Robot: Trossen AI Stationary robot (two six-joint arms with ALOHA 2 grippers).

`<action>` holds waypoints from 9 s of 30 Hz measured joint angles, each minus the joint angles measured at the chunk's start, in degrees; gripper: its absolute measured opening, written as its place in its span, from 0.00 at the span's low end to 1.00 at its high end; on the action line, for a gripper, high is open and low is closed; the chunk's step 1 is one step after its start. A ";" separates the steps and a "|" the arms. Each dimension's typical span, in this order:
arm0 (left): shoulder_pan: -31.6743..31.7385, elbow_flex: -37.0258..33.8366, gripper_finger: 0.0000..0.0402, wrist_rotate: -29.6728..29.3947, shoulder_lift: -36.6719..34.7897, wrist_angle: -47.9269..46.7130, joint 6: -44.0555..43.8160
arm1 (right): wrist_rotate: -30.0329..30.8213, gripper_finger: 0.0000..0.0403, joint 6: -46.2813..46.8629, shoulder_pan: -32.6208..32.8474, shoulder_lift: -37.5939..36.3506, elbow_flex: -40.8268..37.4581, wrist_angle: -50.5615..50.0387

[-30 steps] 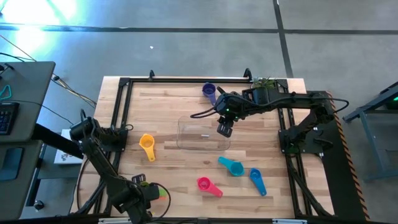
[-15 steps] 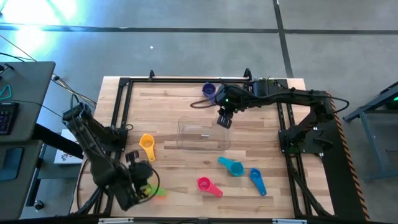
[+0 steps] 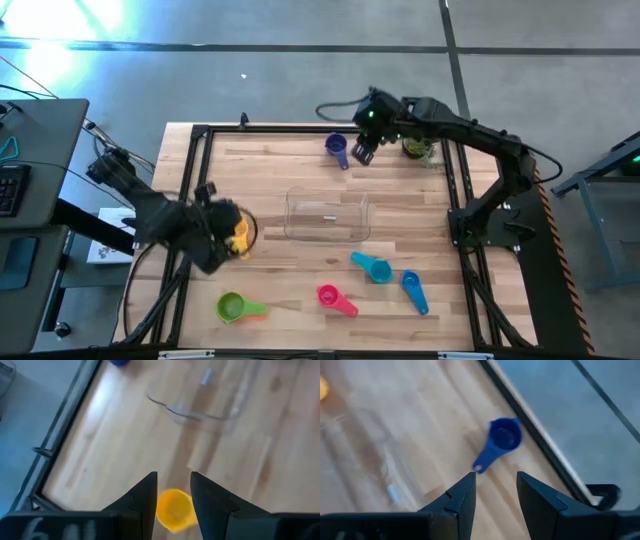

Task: Nest measuring cups in basket
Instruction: Stack the dark blue measuring cup on top of the green measuring cup

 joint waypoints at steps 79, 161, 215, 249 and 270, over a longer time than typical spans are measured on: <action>58.52 -0.02 0.27 15.18 -11.11 16.38 51.25 | -15.01 0.44 17.76 -17.48 28.76 0.00 16.01; 58.50 -0.02 0.27 16.43 -11.11 16.03 56.51 | -9.93 0.00 14.58 -15.11 32.44 -0.25 17.73; 43.78 -0.07 0.27 26.94 -18.05 11.85 46.63 | -12.57 0.00 15.78 12.88 32.39 36.11 -13.21; 20.77 -13.35 0.27 25.19 -22.24 13.71 20.42 | -7.11 0.00 28.52 34.85 32.42 28.02 1.82; 5.28 -13.35 0.27 21.41 -19.87 17.23 13.59 | -7.53 0.00 29.34 36.43 32.44 17.34 15.33</action>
